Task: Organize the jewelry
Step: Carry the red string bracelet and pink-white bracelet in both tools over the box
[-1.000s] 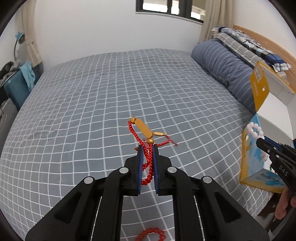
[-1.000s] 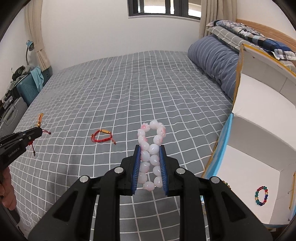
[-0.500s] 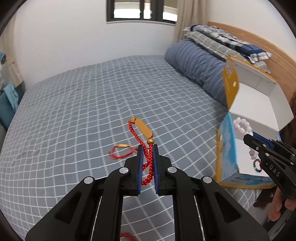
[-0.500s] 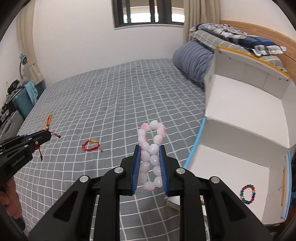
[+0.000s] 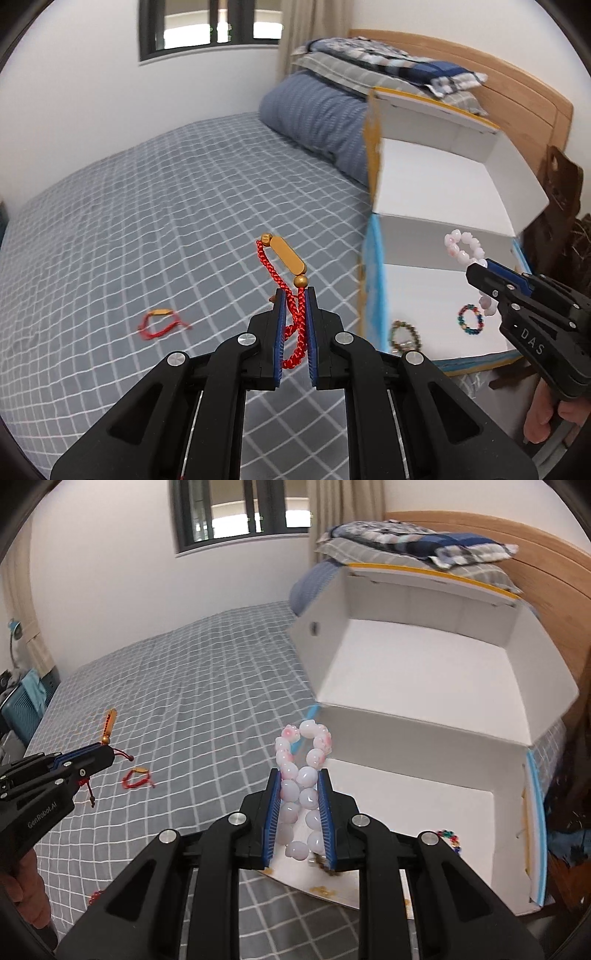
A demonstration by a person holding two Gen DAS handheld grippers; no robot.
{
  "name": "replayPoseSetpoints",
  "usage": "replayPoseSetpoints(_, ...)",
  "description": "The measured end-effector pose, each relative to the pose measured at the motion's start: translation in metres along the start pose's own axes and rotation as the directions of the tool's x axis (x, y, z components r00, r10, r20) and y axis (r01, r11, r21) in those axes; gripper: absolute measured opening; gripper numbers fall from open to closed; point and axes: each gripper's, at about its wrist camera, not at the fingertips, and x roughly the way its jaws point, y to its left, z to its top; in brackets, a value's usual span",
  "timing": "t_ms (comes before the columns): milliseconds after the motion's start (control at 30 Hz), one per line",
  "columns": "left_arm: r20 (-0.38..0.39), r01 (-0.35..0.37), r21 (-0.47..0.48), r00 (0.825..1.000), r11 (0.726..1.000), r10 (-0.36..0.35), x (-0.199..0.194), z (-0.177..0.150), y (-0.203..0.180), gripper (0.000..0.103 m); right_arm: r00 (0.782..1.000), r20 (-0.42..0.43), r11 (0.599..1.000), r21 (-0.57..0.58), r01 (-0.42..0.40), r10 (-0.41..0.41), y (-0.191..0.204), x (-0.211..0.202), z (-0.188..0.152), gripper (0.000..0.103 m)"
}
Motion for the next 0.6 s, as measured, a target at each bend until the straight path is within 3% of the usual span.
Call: replayPoseSetpoints(600,-0.06,0.137,0.114,0.99,0.984,-0.131,0.047,-0.003,-0.106,0.01,0.988,-0.023,0.98,0.122,0.157,-0.155,-0.092,-0.01,-0.025,0.019)
